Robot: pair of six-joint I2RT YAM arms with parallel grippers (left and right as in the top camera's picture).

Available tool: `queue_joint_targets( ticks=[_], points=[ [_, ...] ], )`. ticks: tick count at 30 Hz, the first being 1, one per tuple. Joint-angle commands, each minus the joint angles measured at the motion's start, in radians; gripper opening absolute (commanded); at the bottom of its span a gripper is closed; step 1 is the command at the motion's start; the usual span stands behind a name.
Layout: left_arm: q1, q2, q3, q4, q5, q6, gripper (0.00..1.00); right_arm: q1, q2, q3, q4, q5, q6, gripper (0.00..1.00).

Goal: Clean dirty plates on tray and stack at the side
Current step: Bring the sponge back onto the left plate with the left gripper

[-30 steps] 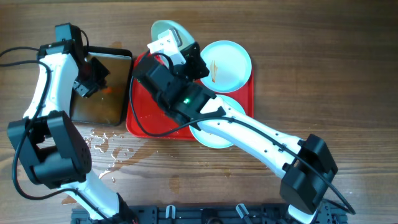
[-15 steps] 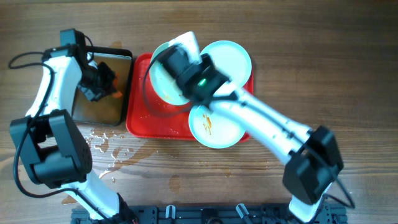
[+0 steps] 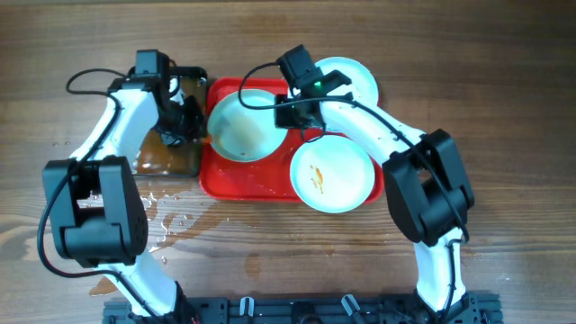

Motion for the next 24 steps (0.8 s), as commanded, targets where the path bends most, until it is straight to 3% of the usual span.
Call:
queue_joint_targets(
  ticks=[1,9,16,20,24],
  points=[
    [-0.009,-0.060,-0.016,0.008,0.067,-0.006,0.04,0.011,-0.003,0.003,0.005,-0.034,0.076,0.04],
    [0.007,-0.163,-0.016,-0.014,-0.040,-0.002,0.04,0.012,-0.003,-0.008,0.000,-0.034,0.072,0.04],
    [-0.035,-0.169,-0.017,-0.056,-0.041,0.013,0.04,0.011,-0.003,-0.008,-0.043,-0.034,0.074,0.41],
    [-0.080,-0.169,-0.023,-0.053,-0.041,-0.066,0.04,0.005,-0.003,-0.008,-0.026,-0.033,0.071,0.50],
    [-0.133,-0.167,-0.055,-0.014,-0.042,-0.153,0.04,-0.011,0.003,-0.010,0.005,-0.015,0.034,0.50]
  ],
)
